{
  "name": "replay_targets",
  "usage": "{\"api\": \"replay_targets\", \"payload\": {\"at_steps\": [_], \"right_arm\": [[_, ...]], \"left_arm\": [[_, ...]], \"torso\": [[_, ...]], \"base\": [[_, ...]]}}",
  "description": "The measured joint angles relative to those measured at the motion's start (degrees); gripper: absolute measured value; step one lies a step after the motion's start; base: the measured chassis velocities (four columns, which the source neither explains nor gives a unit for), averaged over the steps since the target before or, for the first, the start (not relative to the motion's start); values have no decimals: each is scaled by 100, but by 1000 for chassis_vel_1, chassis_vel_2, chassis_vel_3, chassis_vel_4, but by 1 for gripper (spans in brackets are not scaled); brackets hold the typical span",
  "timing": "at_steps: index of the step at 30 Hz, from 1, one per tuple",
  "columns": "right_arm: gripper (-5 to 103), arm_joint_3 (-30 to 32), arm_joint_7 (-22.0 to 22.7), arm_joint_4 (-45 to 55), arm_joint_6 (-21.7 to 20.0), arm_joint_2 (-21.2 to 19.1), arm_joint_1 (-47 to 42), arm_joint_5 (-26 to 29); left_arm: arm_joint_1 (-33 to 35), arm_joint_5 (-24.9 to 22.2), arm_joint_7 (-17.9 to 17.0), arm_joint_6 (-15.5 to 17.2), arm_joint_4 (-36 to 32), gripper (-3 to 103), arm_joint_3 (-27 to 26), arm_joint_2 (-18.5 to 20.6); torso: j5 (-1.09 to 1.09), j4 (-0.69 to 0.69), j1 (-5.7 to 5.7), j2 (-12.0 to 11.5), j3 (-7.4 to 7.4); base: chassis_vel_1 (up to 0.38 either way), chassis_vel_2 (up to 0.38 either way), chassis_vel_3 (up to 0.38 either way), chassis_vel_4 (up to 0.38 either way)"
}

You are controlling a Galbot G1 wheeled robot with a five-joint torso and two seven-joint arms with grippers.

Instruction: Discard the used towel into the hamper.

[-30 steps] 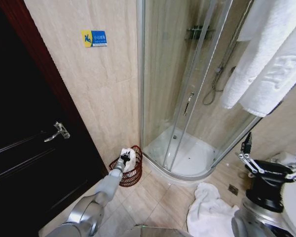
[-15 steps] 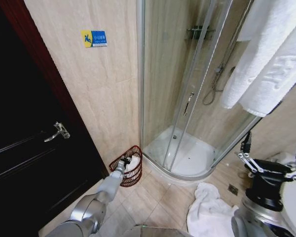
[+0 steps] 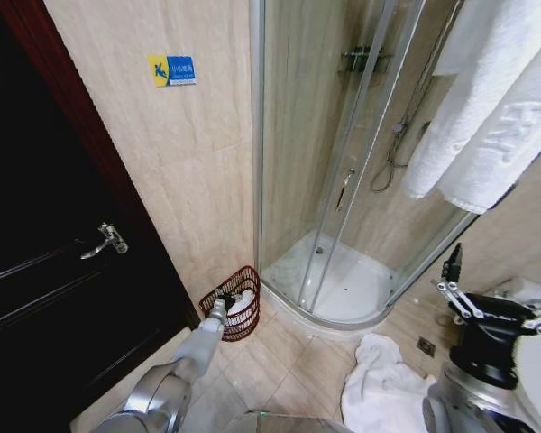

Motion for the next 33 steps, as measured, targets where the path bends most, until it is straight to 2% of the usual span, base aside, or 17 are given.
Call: {"api": "replay_targets", "payload": {"at_steps": [1,2,3,7,9,13,16,17,20,22,24,26,27,29,33], "right_arm": [[100,0,26,1,4,-8,3,0],[100,2,40,1,7,-12,4,0],[100,4,52,8,0,-35,6,14],[100,-14,64,27,-77,-100,41,24],[100,-42,76,56,-214,-189,119,44],[100,-70,78,75,-309,-265,187,69],[100,-114,78,78,-378,-357,262,105],[100,-114,78,78,-378,-357,262,105],[100,-125,76,78,-403,-398,307,155],[100,-126,76,78,-405,-404,311,168],[100,-127,72,81,-419,-454,335,220],[100,-127,72,85,-426,-467,341,231],[100,-124,72,94,-450,-490,356,264],[100,-124,97,114,-500,-500,368,284],[100,-136,129,143,-545,-497,375,309]], "left_arm": [[198,-563,16,245,-329,100,107,82],[336,-901,-4,489,-577,100,196,141],[645,-1281,52,812,-1116,100,286,313],[974,-1477,156,917,-1690,100,300,515],[1313,-1661,177,1142,-2314,100,296,719],[1595,-1774,181,1350,-2813,100,260,873],[2156,-1952,156,1756,-3723,100,184,1075],[2156,-1952,156,1756,-3723,100,184,1075],[2719,-1991,108,1921,-4459,100,55,1176],[2805,-1988,100,1928,-4554,100,30,1185],[3217,-1897,-48,2026,-5088,100,-79,1216],[3311,-1876,-73,2058,-5239,100,-104,1219],[3557,-1815,-125,2100,-5655,100,-158,1229],[3826,-1700,-197,2160,-6058,100,-208,1217],[4121,-1519,-276,2236,-6511,100,-339,1151]], "torso": [[0,1,0,0,0],[0,1,0,0,0],[-1,1,0,0,0],[0,1,-1,0,0],[0,2,-1,0,0],[0,1,0,0,0],[-1,2,0,0,0],[-1,2,0,0,0],[-1,1,-1,0,0],[-1,1,-1,0,0],[0,2,-1,0,0],[-1,2,-1,0,0],[1,1,-1,0,-1],[0,2,-1,0,0],[1,1,-1,0,-1]], "base": [[0,0,0,0],[0,0,0,0],[0,0,0,0],[0,0,0,0],[0,0,0,0],[0,0,0,0],[0,0,0,0],[0,0,0,0],[0,0,0,0],[0,0,0,0],[0,0,0,0],[0,0,0,0],[0,0,0,0],[0,0,0,0],[0,0,0,0]]}}
